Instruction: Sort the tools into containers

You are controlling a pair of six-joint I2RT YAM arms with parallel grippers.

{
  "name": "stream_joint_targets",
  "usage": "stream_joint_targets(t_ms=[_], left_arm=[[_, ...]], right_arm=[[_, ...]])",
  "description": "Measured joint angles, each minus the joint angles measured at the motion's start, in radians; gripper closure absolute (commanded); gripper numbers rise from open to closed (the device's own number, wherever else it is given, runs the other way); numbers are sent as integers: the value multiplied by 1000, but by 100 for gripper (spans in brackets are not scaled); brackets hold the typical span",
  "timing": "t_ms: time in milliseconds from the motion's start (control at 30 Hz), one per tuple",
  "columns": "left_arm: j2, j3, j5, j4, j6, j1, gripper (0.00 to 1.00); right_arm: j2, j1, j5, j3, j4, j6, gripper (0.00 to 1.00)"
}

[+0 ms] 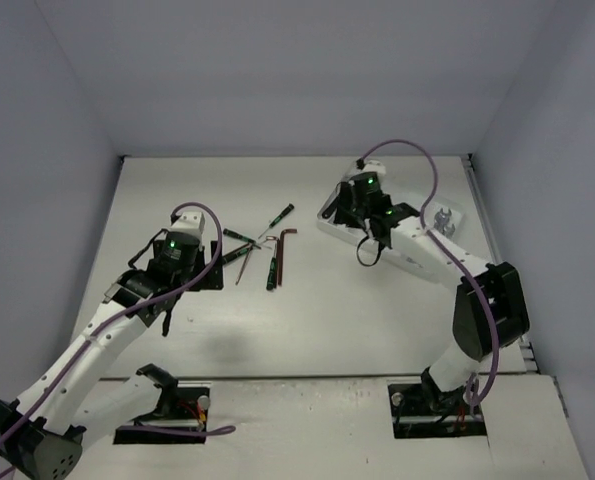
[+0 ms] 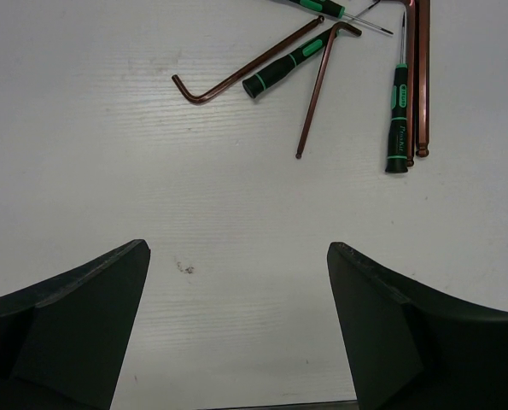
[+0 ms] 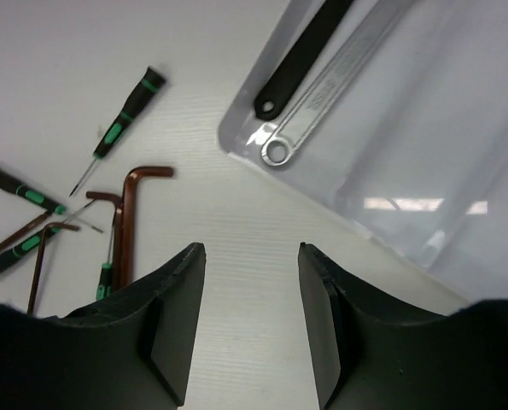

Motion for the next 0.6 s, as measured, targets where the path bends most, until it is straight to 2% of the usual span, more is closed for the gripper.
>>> stream_joint_targets(t_ms=[300,600], left_arm=[[-7,0,0,-20,-1,1,17],[-38,0,10,-57,-17,1,17]], right_arm=[[356,209,14,249,-4,31,56],[495,263,68,294,-5,93,65]])
